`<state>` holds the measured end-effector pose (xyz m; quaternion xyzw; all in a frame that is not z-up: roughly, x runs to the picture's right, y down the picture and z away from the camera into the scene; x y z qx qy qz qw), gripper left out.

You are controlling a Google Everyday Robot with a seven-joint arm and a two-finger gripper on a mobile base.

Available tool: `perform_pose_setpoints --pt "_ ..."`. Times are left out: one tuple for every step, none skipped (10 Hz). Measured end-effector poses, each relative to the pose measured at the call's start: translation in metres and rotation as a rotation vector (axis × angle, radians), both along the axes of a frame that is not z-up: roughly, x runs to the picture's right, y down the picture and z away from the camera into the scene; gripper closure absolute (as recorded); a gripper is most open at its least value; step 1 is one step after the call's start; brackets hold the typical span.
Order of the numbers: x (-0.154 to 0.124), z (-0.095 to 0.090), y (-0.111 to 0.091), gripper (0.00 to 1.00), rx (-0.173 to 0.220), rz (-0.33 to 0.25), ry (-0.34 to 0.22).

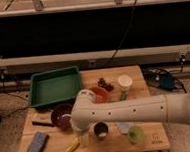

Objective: Place banana in metal cup

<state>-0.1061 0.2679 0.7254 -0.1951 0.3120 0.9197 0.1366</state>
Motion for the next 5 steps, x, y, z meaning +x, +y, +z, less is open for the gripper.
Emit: perform_pose_setpoints --pt "0.004 -0.001 0.000 0.20 0.021 0.028 -0.005" --pt "0.008 -0.003 -0.001 0.20 0.030 0.043 -0.007" --pt "0.010 -0.005 -0.001 0.20 0.038 0.052 -0.008" --pt "0.012 -0.006 -0.001 0.20 0.042 0.057 -0.011" --pt "0.015 -0.008 -0.001 0.20 0.046 0.063 -0.009"
